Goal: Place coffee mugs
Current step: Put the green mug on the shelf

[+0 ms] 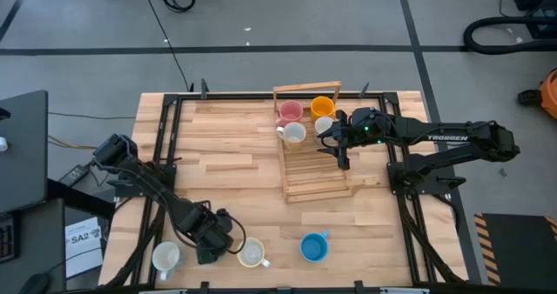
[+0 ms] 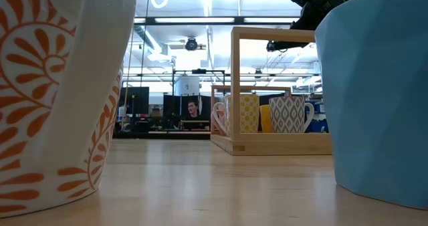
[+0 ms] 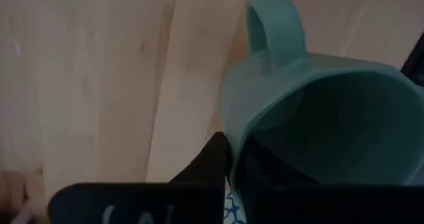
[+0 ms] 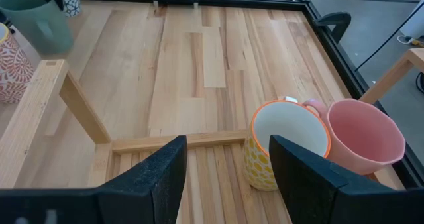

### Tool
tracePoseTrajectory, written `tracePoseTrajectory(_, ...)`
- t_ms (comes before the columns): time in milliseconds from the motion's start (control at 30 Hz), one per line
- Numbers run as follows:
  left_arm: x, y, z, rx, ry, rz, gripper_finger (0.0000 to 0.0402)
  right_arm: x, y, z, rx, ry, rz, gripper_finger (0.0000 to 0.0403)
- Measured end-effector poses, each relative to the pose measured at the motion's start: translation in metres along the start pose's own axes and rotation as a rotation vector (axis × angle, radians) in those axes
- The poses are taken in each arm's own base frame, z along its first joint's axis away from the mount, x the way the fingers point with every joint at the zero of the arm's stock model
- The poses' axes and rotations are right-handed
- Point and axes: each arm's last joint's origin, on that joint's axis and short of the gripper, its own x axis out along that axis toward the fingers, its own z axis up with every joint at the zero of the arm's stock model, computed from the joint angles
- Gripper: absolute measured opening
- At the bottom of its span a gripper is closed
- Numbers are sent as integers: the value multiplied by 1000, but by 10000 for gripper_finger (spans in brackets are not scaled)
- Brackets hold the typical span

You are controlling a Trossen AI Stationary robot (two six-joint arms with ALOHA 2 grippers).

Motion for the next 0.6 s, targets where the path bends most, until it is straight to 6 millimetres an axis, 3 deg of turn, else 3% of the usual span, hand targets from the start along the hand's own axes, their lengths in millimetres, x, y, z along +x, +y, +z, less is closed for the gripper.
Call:
tracePoseTrajectory(333, -8, 27, 25, 39, -14, 11, 23, 0, 0, 0, 0, -1, 0, 220)
tracePoseTrajectory(600, -32, 67, 46, 64, -70, -16, 24, 0, 0, 1, -1, -6, -1, 220)
